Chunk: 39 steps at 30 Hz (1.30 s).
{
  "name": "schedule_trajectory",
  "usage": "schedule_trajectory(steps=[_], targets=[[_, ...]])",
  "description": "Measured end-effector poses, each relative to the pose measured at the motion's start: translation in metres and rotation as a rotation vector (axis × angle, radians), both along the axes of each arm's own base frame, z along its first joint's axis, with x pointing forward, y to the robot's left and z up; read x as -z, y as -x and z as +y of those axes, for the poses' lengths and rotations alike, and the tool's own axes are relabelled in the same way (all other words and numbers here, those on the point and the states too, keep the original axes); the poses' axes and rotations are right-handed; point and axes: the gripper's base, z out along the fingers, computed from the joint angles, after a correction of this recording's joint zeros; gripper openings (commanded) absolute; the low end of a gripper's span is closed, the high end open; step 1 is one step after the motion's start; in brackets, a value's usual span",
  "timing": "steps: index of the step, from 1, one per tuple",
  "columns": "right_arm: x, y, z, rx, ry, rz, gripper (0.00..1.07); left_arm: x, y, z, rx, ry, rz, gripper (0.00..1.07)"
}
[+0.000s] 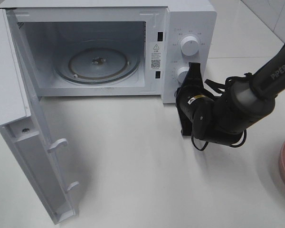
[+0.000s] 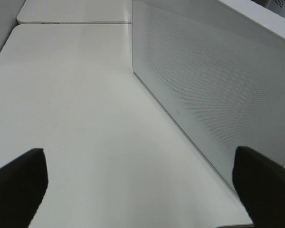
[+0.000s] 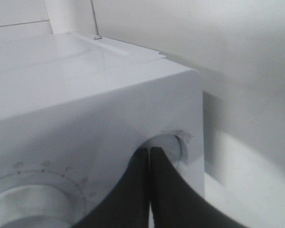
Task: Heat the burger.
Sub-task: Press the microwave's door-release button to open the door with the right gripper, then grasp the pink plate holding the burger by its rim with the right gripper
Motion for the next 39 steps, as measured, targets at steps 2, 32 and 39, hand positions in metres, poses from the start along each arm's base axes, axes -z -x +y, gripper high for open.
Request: schedule_trajectory(steps=[2, 32, 39], targets=[[-0.003, 0.007, 0.001, -0.015, -0.013, 0.007, 0.0, 0.0, 0.0, 0.0, 0.0, 0.0, 0.0, 0.98], [-0.06, 0.063, -0.006, -0.443, 0.345, 0.118, 0.03, 0.0, 0.0, 0.0, 0.0, 0.0, 0.0, 0.98], [-0.075, 0.074, -0.005, -0.682, 0.598, 0.093, 0.03, 0.0, 0.0, 0.0, 0.0, 0.0, 0.0, 0.98]])
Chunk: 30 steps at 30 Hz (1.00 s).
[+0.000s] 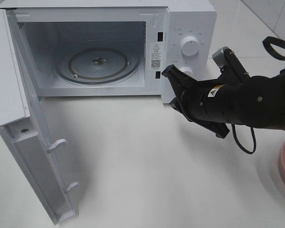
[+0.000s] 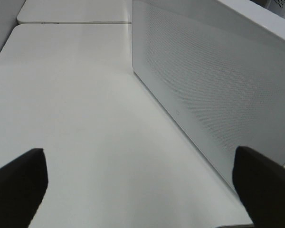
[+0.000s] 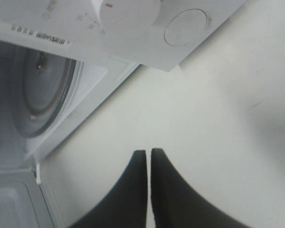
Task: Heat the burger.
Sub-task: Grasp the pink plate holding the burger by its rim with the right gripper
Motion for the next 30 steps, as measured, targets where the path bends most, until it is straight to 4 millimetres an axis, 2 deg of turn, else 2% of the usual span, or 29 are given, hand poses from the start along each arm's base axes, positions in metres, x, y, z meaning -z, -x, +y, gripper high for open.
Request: schedule_trajectory(steps=[5, 11, 16, 21, 30], targets=[[-0.004, 0.006, 0.001, -0.12, 0.09, 0.007, 0.04, 0.0, 0.0, 0.0, 0.0, 0.0, 0.0, 0.98], [0.001, 0.02, -0.001, -0.349, 0.276, 0.083, 0.06, 0.0, 0.0, 0.0, 0.0, 0.0, 0.0, 0.98], [-0.003, 0.028, -0.005, -0.446, 0.367, 0.112, 0.07, 0.0, 0.0, 0.0, 0.0, 0.0, 0.0, 0.98], [-0.019, 0.04, -0.016, -0.55, 0.498, 0.133, 0.09, 0.0, 0.0, 0.0, 0.0, 0.0, 0.0, 0.98], [-0.041, 0.058, -0.036, -0.607, 0.644, 0.188, 0.11, 0.0, 0.0, 0.0, 0.0, 0.0, 0.0, 0.98]])
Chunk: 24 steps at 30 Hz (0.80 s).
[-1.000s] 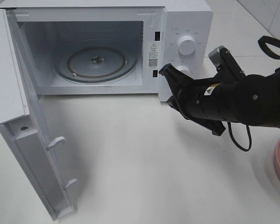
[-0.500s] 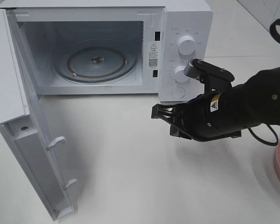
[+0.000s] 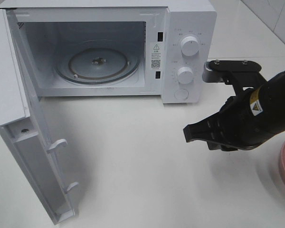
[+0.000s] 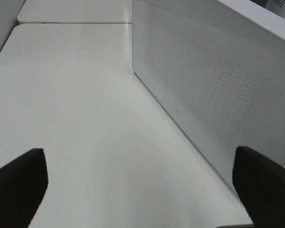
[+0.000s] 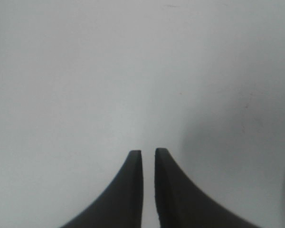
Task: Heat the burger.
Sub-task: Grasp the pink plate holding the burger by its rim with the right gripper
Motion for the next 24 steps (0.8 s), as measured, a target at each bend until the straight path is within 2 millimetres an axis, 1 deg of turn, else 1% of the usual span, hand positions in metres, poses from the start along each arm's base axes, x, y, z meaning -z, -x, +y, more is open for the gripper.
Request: schedule_trajectory(steps=[1, 3, 4, 6, 7, 9, 10, 12, 15, 16, 18, 20, 24], targets=[[0.0, 0.0, 0.0, 0.0, 0.0, 0.0, 0.11, 0.0, 0.0, 0.0, 0.0, 0.0, 0.0, 0.98], [-0.008, 0.003, -0.009, 0.019, 0.021, 0.002, 0.12, 0.0, 0.0, 0.0, 0.0, 0.0, 0.0, 0.98], [-0.008, 0.003, -0.009, 0.019, 0.021, 0.002, 0.12, 0.0, 0.0, 0.0, 0.0, 0.0, 0.0, 0.98], [-0.015, 0.003, -0.022, 0.048, 0.045, -0.003, 0.13, 0.0, 0.0, 0.0, 0.0, 0.0, 0.0, 0.98], [-0.015, 0.003, -0.022, 0.048, 0.045, -0.003, 0.13, 0.0, 0.0, 0.0, 0.0, 0.0, 0.0, 0.98], [-0.018, 0.0, -0.04, 0.094, 0.09, 0.008, 0.14, 0.0, 0.0, 0.0, 0.0, 0.0, 0.0, 0.98], [-0.018, 0.0, -0.04, 0.094, 0.09, 0.008, 0.14, 0.0, 0.0, 0.0, 0.0, 0.0, 0.0, 0.98], [-0.017, -0.002, -0.053, 0.124, 0.122, 0.03, 0.15, 0.0, 0.0, 0.0, 0.0, 0.0, 0.0, 0.98], [-0.017, -0.003, -0.057, 0.139, 0.127, 0.035, 0.15, 0.0, 0.0, 0.0, 0.0, 0.0, 0.0, 0.98], [-0.017, -0.005, -0.065, 0.166, 0.135, 0.045, 0.15, 0.0, 0.0, 0.0, 0.0, 0.0, 0.0, 0.98], [-0.017, -0.006, -0.068, 0.176, 0.138, 0.048, 0.15, 0.0, 0.0, 0.0, 0.0, 0.0, 0.0, 0.98], [-0.016, -0.008, -0.08, 0.229, 0.144, 0.06, 0.16, 0.0, 0.0, 0.0, 0.0, 0.0, 0.0, 0.98], [-0.016, -0.009, -0.086, 0.258, 0.147, 0.067, 0.17, 0.0, 0.0, 0.0, 0.0, 0.0, 0.0, 0.98]])
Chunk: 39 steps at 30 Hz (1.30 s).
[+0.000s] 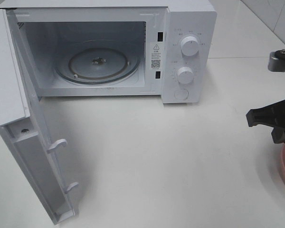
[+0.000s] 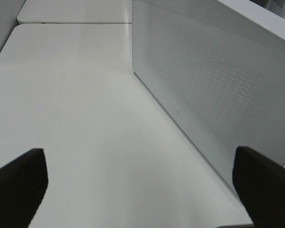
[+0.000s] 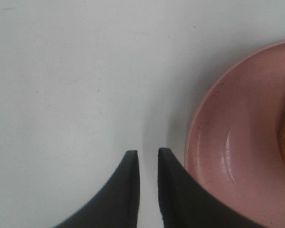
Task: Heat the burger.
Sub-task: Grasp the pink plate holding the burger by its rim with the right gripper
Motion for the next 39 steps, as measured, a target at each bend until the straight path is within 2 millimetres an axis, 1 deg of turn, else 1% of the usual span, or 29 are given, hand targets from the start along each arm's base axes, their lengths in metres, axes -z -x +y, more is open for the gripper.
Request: schedule_trajectory(steps=[2, 5, 7, 11, 13, 14, 15, 16, 17, 18, 19, 20, 21, 22, 23, 24, 25, 26, 30, 38, 39], targets=[[0.0, 0.0, -0.007, 0.018, 0.01, 0.011, 0.17, 0.0, 0.0, 0.0, 0.0, 0.0, 0.0, 0.98], [0.0, -0.001, -0.01, 0.021, 0.014, 0.015, 0.17, 0.0, 0.0, 0.0, 0.0, 0.0, 0.0, 0.98], [0.001, 0.0, -0.021, 0.061, 0.023, 0.034, 0.18, 0.0, 0.0, 0.0, 0.0, 0.0, 0.0, 0.98], [0.001, -0.001, -0.027, 0.084, 0.027, 0.04, 0.18, 0.0, 0.0, 0.0, 0.0, 0.0, 0.0, 0.98], [0.001, -0.001, -0.031, 0.089, 0.042, 0.042, 0.21, 0.0, 0.0, 0.0, 0.0, 0.0, 0.0, 0.98], [0.001, -0.001, -0.031, 0.089, 0.042, 0.042, 0.21, 0.0, 0.0, 0.0, 0.0, 0.0, 0.0, 0.98], [0.001, -0.001, -0.033, 0.091, 0.049, 0.042, 0.24, 0.0, 0.0, 0.0, 0.0, 0.0, 0.0, 0.98], [0.0, -0.001, -0.035, 0.09, 0.059, 0.038, 0.32, 0.0, 0.0, 0.0, 0.0, 0.0, 0.0, 0.98], [0.0, -0.001, -0.035, 0.09, 0.059, 0.038, 0.32, 0.0, 0.0, 0.0, 0.0, 0.0, 0.0, 0.98], [0.0, -0.003, -0.035, 0.084, 0.063, 0.022, 0.43, 0.0, 0.0, 0.0, 0.0, 0.0, 0.0, 0.98], [0.0, -0.003, -0.035, 0.084, 0.063, 0.022, 0.43, 0.0, 0.0, 0.0, 0.0, 0.0, 0.0, 0.98], [0.0, -0.003, -0.036, 0.08, 0.066, 0.018, 0.49, 0.0, 0.0, 0.0, 0.0, 0.0, 0.0, 0.98], [0.0, -0.004, -0.036, 0.075, 0.069, 0.01, 0.63, 0.0, 0.0, 0.0, 0.0, 0.0, 0.0, 0.98], [0.0, -0.004, -0.036, 0.075, 0.069, 0.01, 0.63, 0.0, 0.0, 0.0, 0.0, 0.0, 0.0, 0.98], [-0.001, -0.004, -0.036, 0.072, 0.073, 0.008, 0.69, 0.0, 0.0, 0.0, 0.0, 0.0, 0.0, 0.98], [-0.001, -0.005, -0.036, 0.061, 0.082, -0.006, 0.82, 0.0, 0.0, 0.0, 0.0, 0.0, 0.0, 0.98], [-0.001, -0.005, -0.036, 0.061, 0.082, -0.006, 0.82, 0.0, 0.0, 0.0, 0.0, 0.0, 0.0, 0.98], [-0.001, -0.006, -0.037, 0.054, 0.092, -0.009, 0.9, 0.0, 0.0, 0.0, 0.0, 0.0, 0.0, 0.98], [-0.002, -0.006, -0.038, 0.047, 0.102, -0.012, 0.93, 0.0, 0.0, 0.0, 0.0, 0.0, 0.0, 0.98], [0.004, -0.004, -0.038, 0.046, 0.106, 0.009, 0.9, 0.0, 0.0, 0.0, 0.0, 0.0, 0.0, 0.98], [0.008, -0.006, -0.038, 0.044, 0.11, 0.03, 0.9, 0.0, 0.0, 0.0, 0.0, 0.0, 0.0, 0.98]])
